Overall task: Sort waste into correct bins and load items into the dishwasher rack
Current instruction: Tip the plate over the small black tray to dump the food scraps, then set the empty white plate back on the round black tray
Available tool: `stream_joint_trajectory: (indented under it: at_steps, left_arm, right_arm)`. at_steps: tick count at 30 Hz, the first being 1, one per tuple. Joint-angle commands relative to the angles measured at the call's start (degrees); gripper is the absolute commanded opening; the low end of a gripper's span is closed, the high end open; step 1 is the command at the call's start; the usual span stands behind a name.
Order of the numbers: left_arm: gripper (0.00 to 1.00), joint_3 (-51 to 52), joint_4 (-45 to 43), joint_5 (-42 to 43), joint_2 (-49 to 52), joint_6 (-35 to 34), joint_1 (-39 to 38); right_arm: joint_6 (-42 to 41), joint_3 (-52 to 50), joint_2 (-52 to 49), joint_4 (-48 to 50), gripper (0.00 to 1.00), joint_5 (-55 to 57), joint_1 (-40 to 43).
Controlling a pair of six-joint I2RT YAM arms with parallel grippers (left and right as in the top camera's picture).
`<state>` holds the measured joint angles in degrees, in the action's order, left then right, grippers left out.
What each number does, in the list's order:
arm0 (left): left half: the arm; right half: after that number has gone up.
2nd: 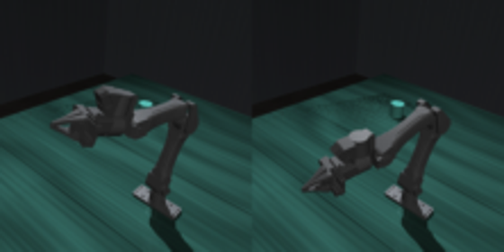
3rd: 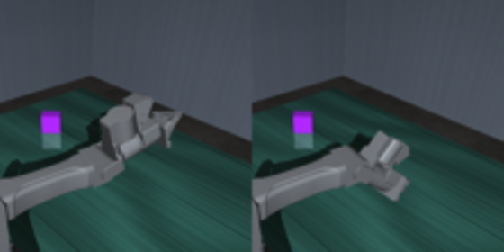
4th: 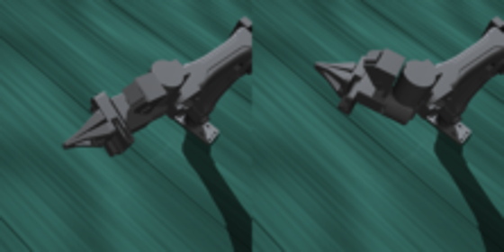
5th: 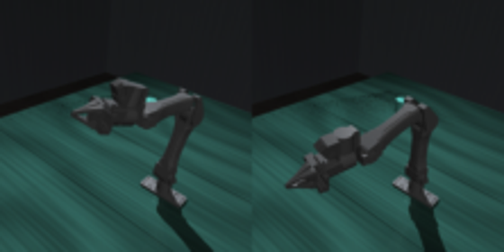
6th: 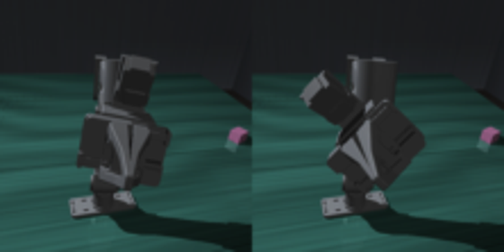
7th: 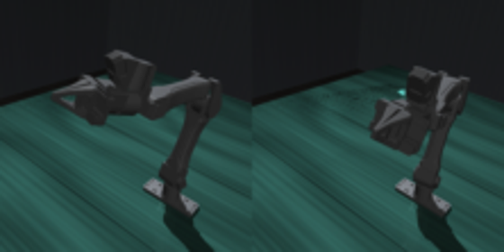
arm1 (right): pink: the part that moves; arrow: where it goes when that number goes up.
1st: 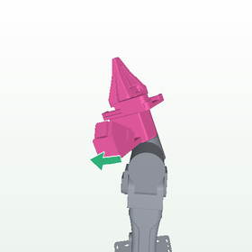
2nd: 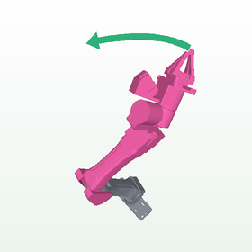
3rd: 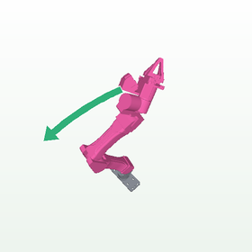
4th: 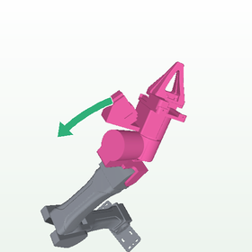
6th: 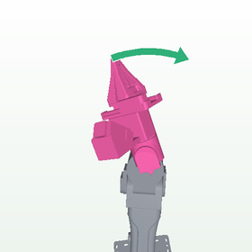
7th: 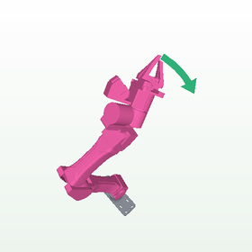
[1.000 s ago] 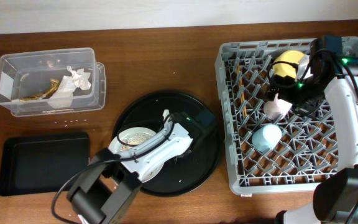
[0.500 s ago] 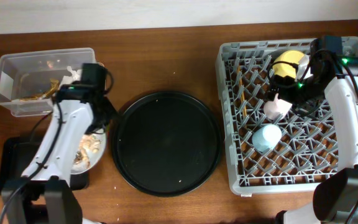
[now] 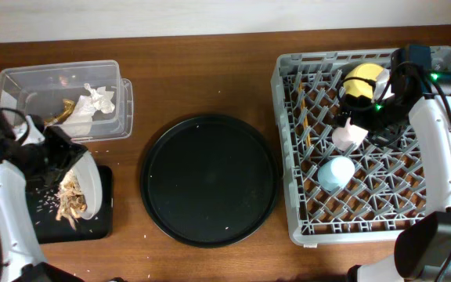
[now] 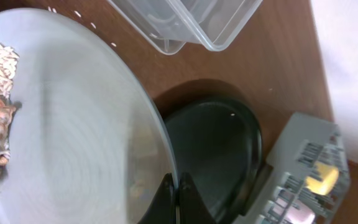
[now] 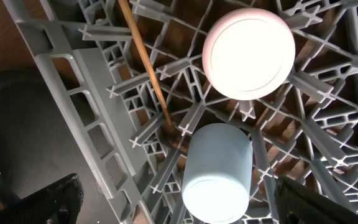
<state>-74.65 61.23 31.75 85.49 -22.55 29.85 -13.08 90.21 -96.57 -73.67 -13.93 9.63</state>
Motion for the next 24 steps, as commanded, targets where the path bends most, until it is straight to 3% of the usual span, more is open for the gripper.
stream_joint_trajectory:
  at_steps: [1, 5, 13, 14, 17, 20, 21, 24]
  left_arm:
    - [0.01, -0.5, 1.2, 9.1, -1.2, 4.2, 4.8]
    - [0.01, -0.4, 4.7, 22.8, -1.2, 9.8, 12.1]
    - [0.01, -0.4, 9.8, 27.6, -1.2, 15.0, 22.3]
    - [0.01, -0.4, 11.7, 31.8, -1.2, 20.0, 22.7]
    - [0.01, -0.4, 9.1, 31.3, -1.2, 20.7, 23.9]
    - [0.01, -0.4, 13.0, 31.2, -1.2, 22.3, 24.6]
    - [0.01, -0.4, 14.4, 33.7, -1.2, 26.0, 24.6]
    - [0.01, -0.4, 16.4, 31.5, -1.2, 26.1, 24.6]
  right_arm:
    - [0.1, 0.7, 1.6, 0.0, 0.99, 0.7, 0.2]
    - [0.1, 0.7, 1.6, 0.0, 0.99, 0.7, 0.2]
    - [0.1, 0.7, 1.6, 0.0, 0.99, 0.7, 0.2]
    - [0.1, 0.7, 1.6, 0.0, 0.98, 0.7, 0.2]
    - [0.1, 0.7, 1.6, 0.0, 0.99, 0.7, 0.2]
    - [0.2, 0.7, 1.6, 0.0, 0.99, 0.7, 0.2]
    - [0.2, 0.7, 1.6, 0.0, 0.99, 0.7, 0.2]
    - [0.1, 0.7, 1.6, 0.0, 0.99, 0.7, 0.2]
